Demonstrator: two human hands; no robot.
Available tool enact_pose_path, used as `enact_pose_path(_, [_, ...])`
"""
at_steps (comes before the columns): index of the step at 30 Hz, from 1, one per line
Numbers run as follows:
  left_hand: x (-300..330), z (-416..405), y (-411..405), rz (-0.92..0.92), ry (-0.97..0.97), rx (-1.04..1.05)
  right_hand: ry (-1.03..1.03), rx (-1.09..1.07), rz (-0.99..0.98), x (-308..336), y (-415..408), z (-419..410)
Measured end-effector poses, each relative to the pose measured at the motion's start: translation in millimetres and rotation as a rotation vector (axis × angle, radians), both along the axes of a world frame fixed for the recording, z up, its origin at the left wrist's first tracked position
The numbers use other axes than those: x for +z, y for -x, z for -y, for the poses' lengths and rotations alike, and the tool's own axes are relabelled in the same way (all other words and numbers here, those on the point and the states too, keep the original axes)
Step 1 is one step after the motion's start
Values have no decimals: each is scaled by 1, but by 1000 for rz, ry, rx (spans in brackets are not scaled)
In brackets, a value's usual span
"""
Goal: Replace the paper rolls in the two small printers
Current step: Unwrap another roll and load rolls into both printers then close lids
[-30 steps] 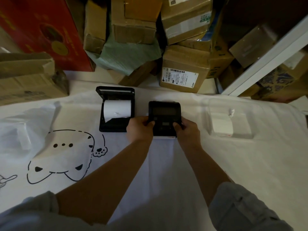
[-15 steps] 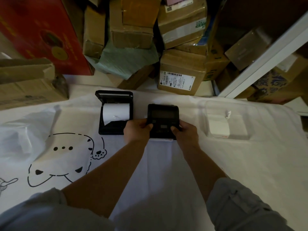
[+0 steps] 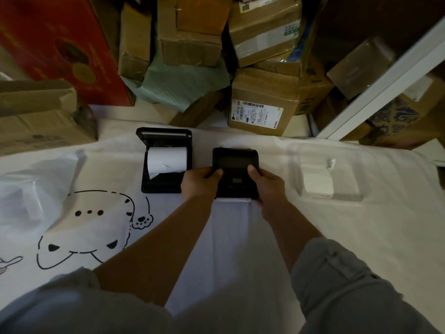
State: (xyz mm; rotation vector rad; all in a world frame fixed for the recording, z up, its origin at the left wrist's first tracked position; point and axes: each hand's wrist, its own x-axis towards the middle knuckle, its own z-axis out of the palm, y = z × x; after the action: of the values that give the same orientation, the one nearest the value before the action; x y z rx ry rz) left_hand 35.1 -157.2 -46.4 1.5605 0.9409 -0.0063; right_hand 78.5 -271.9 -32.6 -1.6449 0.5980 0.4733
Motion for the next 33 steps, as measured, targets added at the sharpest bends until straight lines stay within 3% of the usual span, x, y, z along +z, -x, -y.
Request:
enact_pose_path(7, [-2, 3, 1, 59, 23, 53, -23, 9, -7, -1, -1, 3])
enact_pose_path(16, [-2, 1, -11, 15, -59, -49, -79, 92, -155, 7, -11, 8])
enact_pose_path(26, [-5, 5, -12, 52, 30, 66, -37, 35, -39, -3, -11, 5])
enact_pose_path(33, [-8, 2, 3, 89, -63, -139, 1, 306, 84, -7, 2, 16])
